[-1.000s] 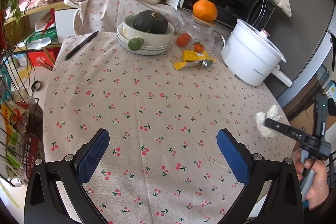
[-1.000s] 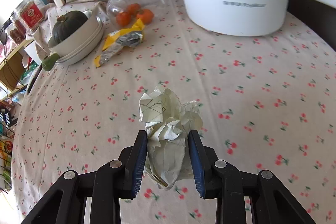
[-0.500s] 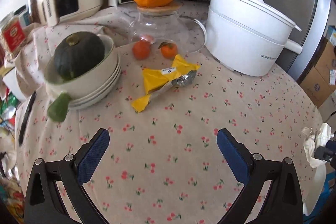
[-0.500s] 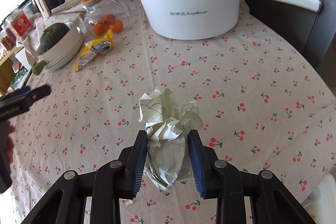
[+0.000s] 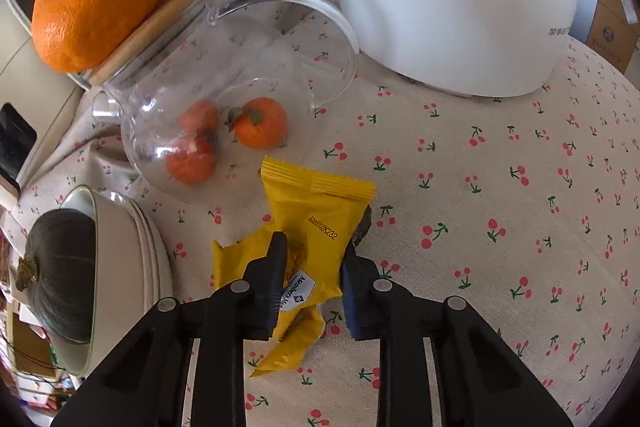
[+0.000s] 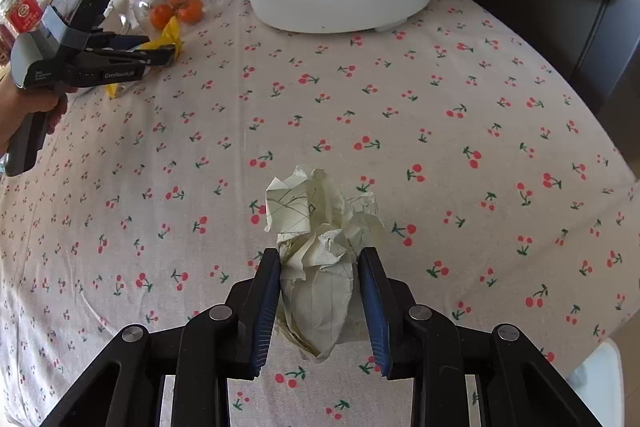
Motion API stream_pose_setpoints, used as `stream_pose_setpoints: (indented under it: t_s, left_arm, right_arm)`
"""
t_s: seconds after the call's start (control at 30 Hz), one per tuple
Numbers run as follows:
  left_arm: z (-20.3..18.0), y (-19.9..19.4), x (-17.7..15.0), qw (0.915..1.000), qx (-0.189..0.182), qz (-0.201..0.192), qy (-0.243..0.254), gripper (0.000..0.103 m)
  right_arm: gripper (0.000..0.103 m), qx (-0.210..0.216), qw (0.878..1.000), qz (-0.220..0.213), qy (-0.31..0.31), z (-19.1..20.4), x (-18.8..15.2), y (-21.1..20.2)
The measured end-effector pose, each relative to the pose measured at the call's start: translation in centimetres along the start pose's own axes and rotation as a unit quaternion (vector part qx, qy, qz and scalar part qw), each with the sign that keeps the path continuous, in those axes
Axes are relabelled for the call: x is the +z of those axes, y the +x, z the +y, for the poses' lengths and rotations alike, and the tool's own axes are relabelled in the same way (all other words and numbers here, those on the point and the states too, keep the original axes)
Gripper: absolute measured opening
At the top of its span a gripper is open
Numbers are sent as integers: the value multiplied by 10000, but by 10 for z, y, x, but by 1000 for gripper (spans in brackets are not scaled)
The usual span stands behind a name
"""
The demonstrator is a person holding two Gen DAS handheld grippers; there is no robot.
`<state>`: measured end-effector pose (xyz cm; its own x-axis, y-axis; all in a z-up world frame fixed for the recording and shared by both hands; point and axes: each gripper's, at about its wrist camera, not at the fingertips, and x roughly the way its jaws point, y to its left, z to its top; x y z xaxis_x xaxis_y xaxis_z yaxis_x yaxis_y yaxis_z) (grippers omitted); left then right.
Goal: Collect trash
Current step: 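Grasp the crumpled paper wad with the right gripper while the left grasps the yellow wrapper, then carry the paper wad over the white bin with the right gripper while the left carries the wrapper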
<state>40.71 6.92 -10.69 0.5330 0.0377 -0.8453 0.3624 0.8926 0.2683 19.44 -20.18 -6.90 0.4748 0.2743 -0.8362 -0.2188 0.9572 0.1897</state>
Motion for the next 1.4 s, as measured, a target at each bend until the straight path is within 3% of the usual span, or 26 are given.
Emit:
stream_pose_setpoints:
  t_s: [0.13,0.3,0.6,0.8,1.07,1.27,1.4]
  left_arm:
    - [5,-15,-16,9989,-138,-19,-443,14]
    - [1,-57,-57,9913,-520,-241,-1186,11]
    - [-23,-155,-157,9683,-876,-595,-2264,9]
    - [-46,-224,-210,9594,-1050,-825,-2486,8]
    - [-71,-281,-247,9454,-1410,-1080,-2731,8]
    - [-105,-302,-255,9479,-1564,-1171,-2516,8]
    - [-129,-306,-254,9505,-1704,-1144,-2331,8]
  right_arm:
    - [35,-32,9999,5,97,-5,1,-1]
    - [35,0,10000,-69,27,5,-1,-14]
    - [35,149,9996,-259,-1,41,-9,-45]
    - [35,126,9992,-343,-178,61,-25,-73]
    - [35,-8,9983,-508,-274,65,-51,-120]
    - [35,3,9978,-658,-127,57,-77,-137]
    - [35,-8,9992,-408,40,45,-94,-132]
